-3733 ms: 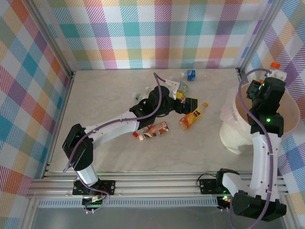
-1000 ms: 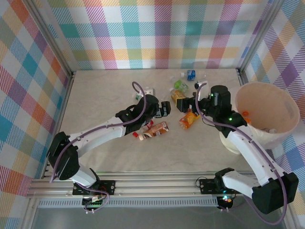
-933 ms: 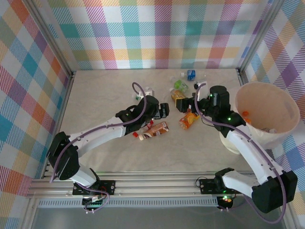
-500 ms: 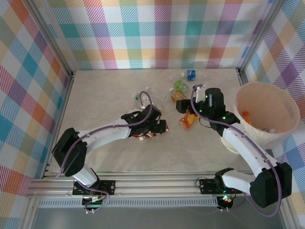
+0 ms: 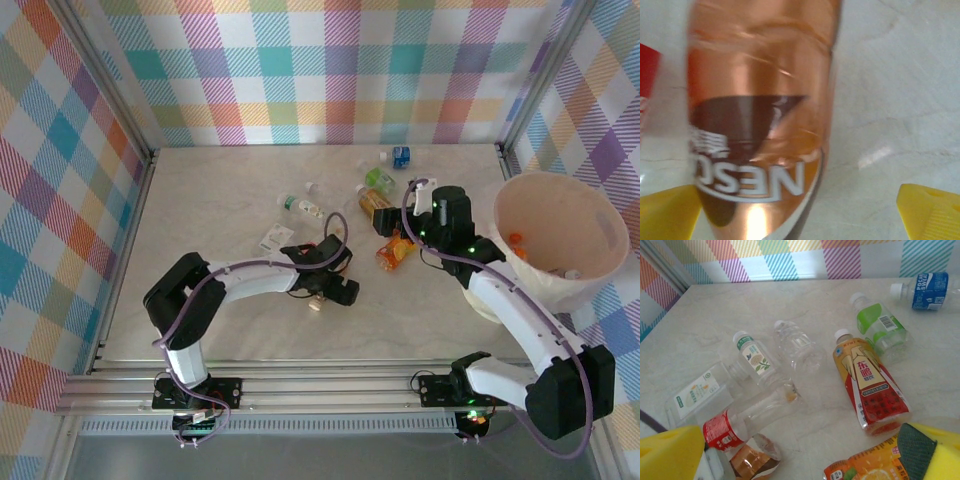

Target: Put the plastic bottles in the bin

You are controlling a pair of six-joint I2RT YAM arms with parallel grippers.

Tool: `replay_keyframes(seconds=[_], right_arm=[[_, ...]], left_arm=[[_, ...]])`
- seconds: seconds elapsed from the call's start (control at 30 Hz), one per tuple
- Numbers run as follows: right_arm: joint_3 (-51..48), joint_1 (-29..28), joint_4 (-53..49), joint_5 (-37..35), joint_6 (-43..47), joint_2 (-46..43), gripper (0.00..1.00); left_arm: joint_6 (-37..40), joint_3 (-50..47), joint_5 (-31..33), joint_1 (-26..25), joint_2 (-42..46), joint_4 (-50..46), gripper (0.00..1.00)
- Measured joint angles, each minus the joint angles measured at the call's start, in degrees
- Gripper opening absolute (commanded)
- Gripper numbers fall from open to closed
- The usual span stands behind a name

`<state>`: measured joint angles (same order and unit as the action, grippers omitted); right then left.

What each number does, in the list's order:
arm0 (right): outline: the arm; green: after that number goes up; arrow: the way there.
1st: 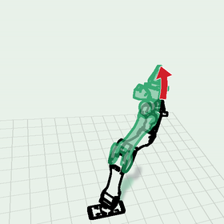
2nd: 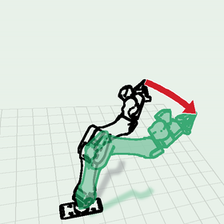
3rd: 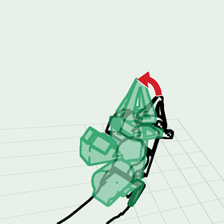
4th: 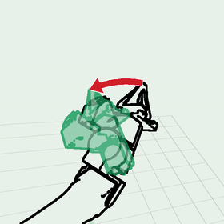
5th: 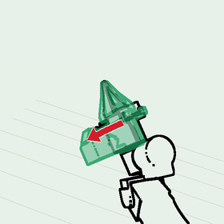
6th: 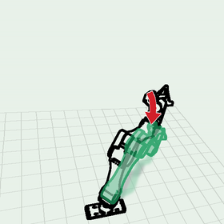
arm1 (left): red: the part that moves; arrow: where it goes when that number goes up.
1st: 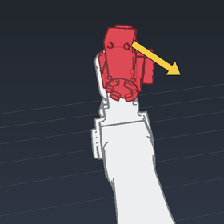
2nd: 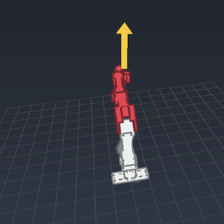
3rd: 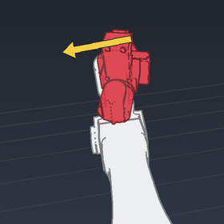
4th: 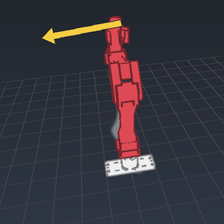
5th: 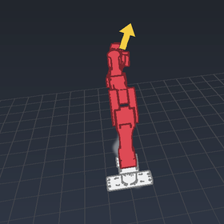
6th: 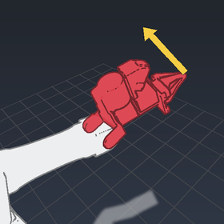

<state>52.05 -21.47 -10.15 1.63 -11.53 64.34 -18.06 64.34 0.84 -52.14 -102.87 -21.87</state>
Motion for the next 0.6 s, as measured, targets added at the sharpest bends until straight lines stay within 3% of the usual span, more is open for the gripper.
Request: replay_keyframes(seconds=[0.13, 0.27, 0.6], right_arm=[[-0.5, 0.0, 0.1, -1.3, 0.0, -0.2, 1.00], [-0.6, 0.0, 0.0, -2.8, 0.0, -0.5, 1.00], [-0.6, 0.0, -1.1, -7.9, -1.7, -1.2, 1.00]], left_arm=[[-0.1, 1.0, -0.1, -3.0, -2.2, -0.2, 0.95], [-1.2, 2.1, 4.2, -4.8, -4.2, -0.9, 0.88], [-4.7, 3.3, 12.6, -7.4, -5.9, -1.6, 0.54]])
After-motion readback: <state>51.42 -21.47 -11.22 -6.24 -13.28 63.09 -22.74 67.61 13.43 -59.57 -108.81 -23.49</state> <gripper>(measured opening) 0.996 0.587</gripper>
